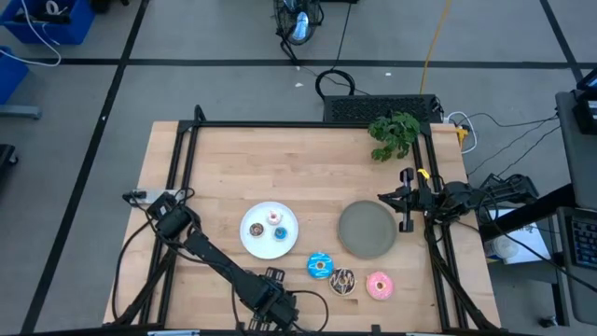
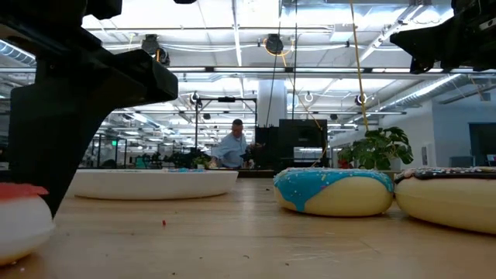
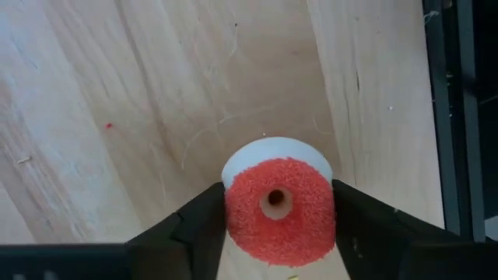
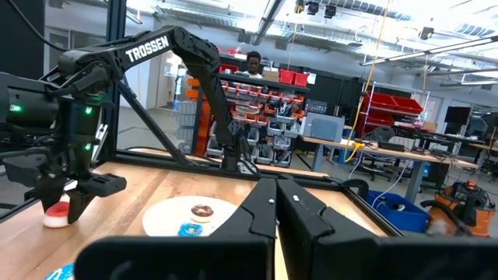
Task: Pick & Place donuts
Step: Put the small red donut on the white plate
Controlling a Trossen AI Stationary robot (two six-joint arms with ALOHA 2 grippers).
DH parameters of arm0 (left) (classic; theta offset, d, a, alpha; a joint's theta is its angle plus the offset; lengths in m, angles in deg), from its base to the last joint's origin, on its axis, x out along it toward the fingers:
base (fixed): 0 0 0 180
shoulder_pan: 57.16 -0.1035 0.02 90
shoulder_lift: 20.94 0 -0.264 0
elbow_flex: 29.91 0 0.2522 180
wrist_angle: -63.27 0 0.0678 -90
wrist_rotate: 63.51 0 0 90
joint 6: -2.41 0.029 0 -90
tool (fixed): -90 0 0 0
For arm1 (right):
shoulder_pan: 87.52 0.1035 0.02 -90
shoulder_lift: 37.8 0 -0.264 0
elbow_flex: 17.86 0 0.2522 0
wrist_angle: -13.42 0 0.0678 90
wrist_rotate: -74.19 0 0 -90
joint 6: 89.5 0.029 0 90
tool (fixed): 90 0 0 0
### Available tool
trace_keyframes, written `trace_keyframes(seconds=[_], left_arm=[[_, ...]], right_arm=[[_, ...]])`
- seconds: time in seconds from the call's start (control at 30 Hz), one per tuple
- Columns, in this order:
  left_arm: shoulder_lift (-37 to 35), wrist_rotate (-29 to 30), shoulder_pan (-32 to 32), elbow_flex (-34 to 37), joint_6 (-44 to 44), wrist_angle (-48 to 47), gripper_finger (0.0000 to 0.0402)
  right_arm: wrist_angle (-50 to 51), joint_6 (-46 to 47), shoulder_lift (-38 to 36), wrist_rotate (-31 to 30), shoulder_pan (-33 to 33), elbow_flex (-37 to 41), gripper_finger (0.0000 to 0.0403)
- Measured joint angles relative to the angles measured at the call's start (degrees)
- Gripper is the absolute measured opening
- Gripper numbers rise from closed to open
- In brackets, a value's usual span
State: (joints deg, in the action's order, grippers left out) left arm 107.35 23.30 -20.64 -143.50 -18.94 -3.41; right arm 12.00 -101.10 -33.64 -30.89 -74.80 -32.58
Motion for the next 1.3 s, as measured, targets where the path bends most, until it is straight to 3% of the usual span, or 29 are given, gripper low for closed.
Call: trace_keyframes(seconds=[0.4,0.9,1.03,1.3], left_arm=[[-0.07,-4.49,-1.60,0.00,-0.85,-0.69,0.0130],[-2.94,-4.95,-1.68,-0.02,-2.09,-1.48,0.0124],[-7.40,-3.39,-1.66,-0.09,-4.00,-1.62,0.0124],[-17.59,6.14,-1.85,-0.11,-10.72,-8.69,0.0124]], right_arm=[[0.00,0.00,0.00,-0.01,-0.01,-0.01,0.0000],[-0.02,-0.01,-0.02,0.00,0.00,0.01,0.0000],[-0.18,0.00,-0.02,0.08,0.01,0.00,0.0000],[-0.24,-0.02,-0.02,0.12,0.01,0.01,0.0000]])
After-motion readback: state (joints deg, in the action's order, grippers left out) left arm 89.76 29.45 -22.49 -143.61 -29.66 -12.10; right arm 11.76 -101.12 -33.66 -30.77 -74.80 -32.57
